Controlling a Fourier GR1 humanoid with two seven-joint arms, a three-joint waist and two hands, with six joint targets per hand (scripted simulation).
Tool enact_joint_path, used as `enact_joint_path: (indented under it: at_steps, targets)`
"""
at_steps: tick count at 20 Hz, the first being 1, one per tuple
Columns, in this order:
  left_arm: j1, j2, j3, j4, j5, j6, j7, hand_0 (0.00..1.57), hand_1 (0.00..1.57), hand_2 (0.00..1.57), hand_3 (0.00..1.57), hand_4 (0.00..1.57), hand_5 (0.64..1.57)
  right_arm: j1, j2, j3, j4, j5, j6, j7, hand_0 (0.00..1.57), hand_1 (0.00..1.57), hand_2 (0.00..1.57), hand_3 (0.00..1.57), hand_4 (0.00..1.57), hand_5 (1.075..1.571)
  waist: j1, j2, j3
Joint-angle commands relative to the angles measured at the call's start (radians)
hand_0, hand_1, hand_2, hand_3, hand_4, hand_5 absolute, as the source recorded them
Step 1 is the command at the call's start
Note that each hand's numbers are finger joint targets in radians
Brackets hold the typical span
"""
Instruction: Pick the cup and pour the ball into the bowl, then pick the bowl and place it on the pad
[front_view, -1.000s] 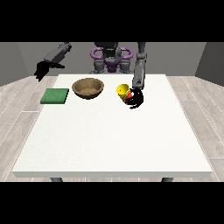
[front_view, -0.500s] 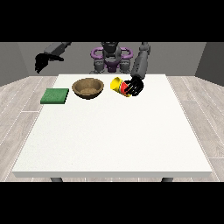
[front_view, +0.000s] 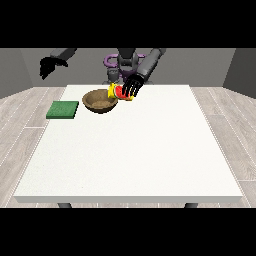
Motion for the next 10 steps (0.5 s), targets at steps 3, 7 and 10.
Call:
enact_joint_path:
  at_steps: [3,7,10]
  targets:
    - [-0.068,-0.067,-0.222,-0.025,-0.165,-0.151,0.331,1.15,1.15,1.57,1.57,0.79,1.561,0.000,-0.015,-0.019,0.135,0.012,0.005,-0.022,0.00,0.00,0.16,0.21,0.70,1.543,0.052,-0.086,-0.0050]
    - [-0.170,-0.068,-0.334,-0.030,-0.282,-0.320,0.407,0.55,0.55,1.57,1.57,0.79,1.571,-0.007,-0.027,-0.029,0.187,0.021,0.000,-0.040,0.00,0.00,0.17,0.28,0.73,1.539,0.076,-0.103,-0.0042]
    - [-0.207,-0.069,-0.435,-0.040,-0.319,-0.491,0.384,0.85,0.85,1.57,1.57,0.82,1.563,-0.003,-0.025,-0.016,0.205,0.023,0.041,-0.056,0.00,0.00,0.11,0.30,0.74,1.539,0.052,-0.117,-0.0032]
